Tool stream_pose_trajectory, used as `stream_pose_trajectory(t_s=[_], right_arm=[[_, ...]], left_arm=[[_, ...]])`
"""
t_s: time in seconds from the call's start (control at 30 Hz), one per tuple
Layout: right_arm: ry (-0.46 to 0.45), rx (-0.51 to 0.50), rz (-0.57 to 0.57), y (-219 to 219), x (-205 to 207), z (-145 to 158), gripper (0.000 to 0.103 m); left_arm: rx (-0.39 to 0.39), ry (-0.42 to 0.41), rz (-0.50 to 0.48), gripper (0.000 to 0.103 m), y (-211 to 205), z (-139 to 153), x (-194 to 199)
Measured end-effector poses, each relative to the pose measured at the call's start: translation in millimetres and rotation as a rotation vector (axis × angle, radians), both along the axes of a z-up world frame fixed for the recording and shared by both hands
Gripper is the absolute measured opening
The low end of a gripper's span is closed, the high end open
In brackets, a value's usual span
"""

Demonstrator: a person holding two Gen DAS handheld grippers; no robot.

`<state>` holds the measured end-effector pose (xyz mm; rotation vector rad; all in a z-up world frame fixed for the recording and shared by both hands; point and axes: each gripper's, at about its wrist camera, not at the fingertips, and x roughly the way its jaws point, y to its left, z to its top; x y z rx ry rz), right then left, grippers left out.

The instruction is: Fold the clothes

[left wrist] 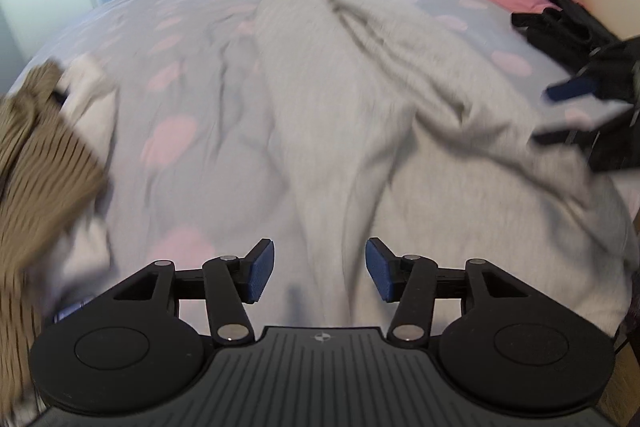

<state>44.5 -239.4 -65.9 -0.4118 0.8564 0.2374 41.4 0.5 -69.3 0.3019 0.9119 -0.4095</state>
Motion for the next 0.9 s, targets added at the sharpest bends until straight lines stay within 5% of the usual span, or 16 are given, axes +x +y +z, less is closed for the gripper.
stream_pose_trajectory(t_s=[0.13, 0.27, 0.47, 0.57, 0.63, 0.9], right_arm=[[0.045, 0.169, -0.16, -42.1, -18.8, 8.6, 0.055], [0.105, 0.218, -0.166, -47.1, -39.8, -6.2, 0.055], [0.163, 0.06, -0.128, -18.4, -74.6, -27.2, 0.058], [0.194, 0.001, -0.132, -15.9, -82.4, -32.8, 0.021], [0.179, -0.075, -0.128, -15.5, -85.8, -34.5, 0.016], [0.175, -0.284, -0.021, -3.0, -96.7, -55.4, 0.015]], left_arm=[[0.002, 0.009, 0.03, 0.049, 3.6, -9.3, -11.6], [0.006, -0.005, 0.043, 0.048, 1.9, -12.3, -17.7], [0.048, 0.001, 0.026, 0.046, -7.0, -22.4, -24.5], [0.061, 0.013, 0.021, 0.041, -8.1, -25.9, -25.1], [0.066, 0.019, 0.028, 0.041, -7.6, -27.0, -23.6], [0.094, 0.02, 0.01, 0.041, -9.8, -29.7, -21.7]])
